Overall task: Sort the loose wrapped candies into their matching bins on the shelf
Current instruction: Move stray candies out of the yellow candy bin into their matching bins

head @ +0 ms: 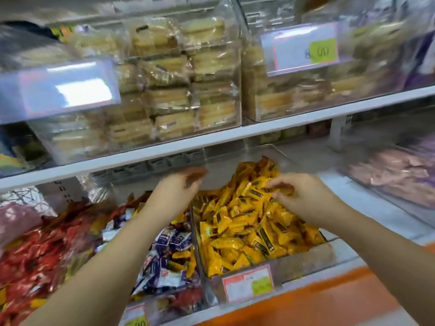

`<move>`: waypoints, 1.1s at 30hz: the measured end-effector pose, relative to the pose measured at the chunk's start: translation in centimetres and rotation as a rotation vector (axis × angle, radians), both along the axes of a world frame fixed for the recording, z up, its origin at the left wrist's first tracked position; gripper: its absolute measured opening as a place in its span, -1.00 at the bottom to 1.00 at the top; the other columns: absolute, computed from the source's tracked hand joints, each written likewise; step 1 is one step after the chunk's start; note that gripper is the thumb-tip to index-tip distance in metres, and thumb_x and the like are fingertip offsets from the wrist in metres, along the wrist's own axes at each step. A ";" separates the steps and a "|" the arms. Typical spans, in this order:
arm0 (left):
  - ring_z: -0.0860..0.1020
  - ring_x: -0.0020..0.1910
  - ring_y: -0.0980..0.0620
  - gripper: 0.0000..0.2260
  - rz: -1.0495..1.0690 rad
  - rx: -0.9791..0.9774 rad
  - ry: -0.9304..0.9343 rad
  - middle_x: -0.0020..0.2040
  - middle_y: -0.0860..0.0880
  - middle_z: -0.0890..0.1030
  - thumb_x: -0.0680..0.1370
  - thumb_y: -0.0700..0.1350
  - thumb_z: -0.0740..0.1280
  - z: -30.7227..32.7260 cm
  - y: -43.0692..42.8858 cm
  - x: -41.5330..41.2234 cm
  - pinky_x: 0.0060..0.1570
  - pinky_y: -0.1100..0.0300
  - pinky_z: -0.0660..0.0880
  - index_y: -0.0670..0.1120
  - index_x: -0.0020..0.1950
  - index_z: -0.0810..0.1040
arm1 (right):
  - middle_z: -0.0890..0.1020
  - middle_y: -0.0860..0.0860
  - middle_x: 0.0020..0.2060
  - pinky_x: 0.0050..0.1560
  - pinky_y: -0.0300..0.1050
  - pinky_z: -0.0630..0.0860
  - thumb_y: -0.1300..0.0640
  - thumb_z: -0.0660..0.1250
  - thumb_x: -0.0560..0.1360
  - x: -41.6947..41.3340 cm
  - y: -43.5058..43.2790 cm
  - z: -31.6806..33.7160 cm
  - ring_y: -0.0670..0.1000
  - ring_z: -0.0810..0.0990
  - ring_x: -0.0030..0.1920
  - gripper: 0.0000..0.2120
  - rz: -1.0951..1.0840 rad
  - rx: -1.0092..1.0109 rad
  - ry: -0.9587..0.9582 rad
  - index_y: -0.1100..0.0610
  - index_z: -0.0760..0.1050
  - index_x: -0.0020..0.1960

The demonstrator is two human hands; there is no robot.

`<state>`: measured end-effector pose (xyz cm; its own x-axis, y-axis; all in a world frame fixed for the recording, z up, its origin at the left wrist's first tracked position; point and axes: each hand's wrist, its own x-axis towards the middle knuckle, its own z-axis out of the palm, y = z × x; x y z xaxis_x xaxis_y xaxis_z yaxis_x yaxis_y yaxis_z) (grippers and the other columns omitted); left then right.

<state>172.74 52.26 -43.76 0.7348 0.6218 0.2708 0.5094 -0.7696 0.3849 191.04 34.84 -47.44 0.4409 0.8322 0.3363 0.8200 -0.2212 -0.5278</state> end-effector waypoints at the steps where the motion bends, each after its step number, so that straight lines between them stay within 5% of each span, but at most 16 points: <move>1: 0.56 0.08 0.02 -0.71 0.009 0.001 0.080 0.26 0.03 0.54 0.63 -0.03 0.18 -0.1 0.4 0.7 -0.13 0.30 0.33 0.12 0.35 0.43 | 0.54 -0.16 -0.02 -0.11 -0.52 0.27 0.17 0.34 0.50 0.2 0.4 -0.3 -0.18 0.49 0.05 -0.78 0.024 -0.048 -0.015 0.05 0.58 0.14; 5: 0.49 0.23 -0.01 -0.71 -0.162 -0.117 0.236 0.26 -0.04 0.51 0.62 -0.20 0.19 -0.3 2.5 4.2 0.15 0.25 0.39 -0.05 0.33 0.44 | 0.55 -0.13 0.16 0.29 -0.20 0.32 0.08 0.36 0.49 0.8 2.0 -1.7 -0.08 0.40 0.28 -0.73 0.116 -0.159 -0.080 -0.04 0.55 0.18; 10: 0.47 0.20 0.01 -0.71 -0.192 -0.005 0.600 0.31 0.03 0.45 0.62 -0.10 0.21 -2.0 5.0 8.1 0.19 0.10 0.45 0.06 0.34 0.45 | 0.49 -0.20 0.21 0.22 -0.40 0.21 0.12 0.34 0.51 1.0 2.5 -1.9 -0.22 0.38 0.29 -0.74 0.176 -0.086 -0.024 -0.09 0.55 0.18; 18: 0.53 0.06 -0.11 -0.81 -0.098 0.052 0.878 0.23 -0.08 0.51 0.55 -0.22 0.27 -2.2 6.8 9.4 0.03 0.13 0.49 -0.01 0.04 0.63 | 0.49 -0.22 0.22 0.39 -0.12 0.26 0.11 0.36 0.50 1.6 2.5 -2.6 -0.25 0.34 0.31 -0.69 0.214 -0.042 -0.004 -0.32 0.44 0.00; 21: 0.50 0.17 -0.10 -0.72 -0.098 0.088 0.965 0.28 -0.07 0.48 0.58 -0.31 0.23 -1.8 6.2 8.8 -0.02 0.22 0.38 -0.06 0.18 0.59 | 0.50 -0.20 0.22 0.38 -0.16 0.26 0.13 0.35 0.51 1.6 2.6 -2.6 -0.25 0.34 0.30 -0.69 0.222 -0.022 -0.002 -0.32 0.44 -0.01; 25: 0.48 0.22 -0.05 -0.68 -0.149 0.087 0.877 0.29 -0.04 0.50 0.58 -0.34 0.18 -0.8 6.1 7.7 0.08 0.21 0.37 -0.05 0.21 0.58 | 0.52 -0.21 0.18 0.35 -0.24 0.26 0.16 0.33 0.51 1.3 2.7 -2.8 -0.28 0.36 0.26 -0.72 0.225 0.009 -0.002 -0.24 0.51 0.03; 31: 0.49 0.21 0.11 -0.65 -0.252 0.006 0.389 0.21 0.07 0.55 0.59 -0.33 0.12 1.1 8.0 4.9 0.26 0.16 0.40 0.01 0.19 0.55 | 0.51 -0.18 0.18 0.20 -0.52 0.18 0.18 0.28 0.54 -0.3 4.7 -2.5 -0.30 0.35 0.19 -0.76 0.221 0.037 -0.017 -0.07 0.59 0.12; 33: 0.49 0.16 0.15 -0.67 -0.246 -0.019 0.315 0.15 0.09 0.54 0.61 -0.29 0.11 1.1 7.8 4.1 0.21 0.21 0.41 0.02 0.22 0.54 | 0.50 -0.16 0.21 0.26 -0.41 0.23 0.17 0.25 0.56 -1.7 6.3 -2.6 -0.25 0.37 0.22 -0.76 0.270 0.020 -0.025 -0.05 0.57 0.15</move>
<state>176.82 60.06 -42.62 0.9075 0.4200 -0.0014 0.4065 -0.8774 0.2547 189.36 41.13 -50.04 0.1948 0.9118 0.3614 0.8609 0.0176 -0.5085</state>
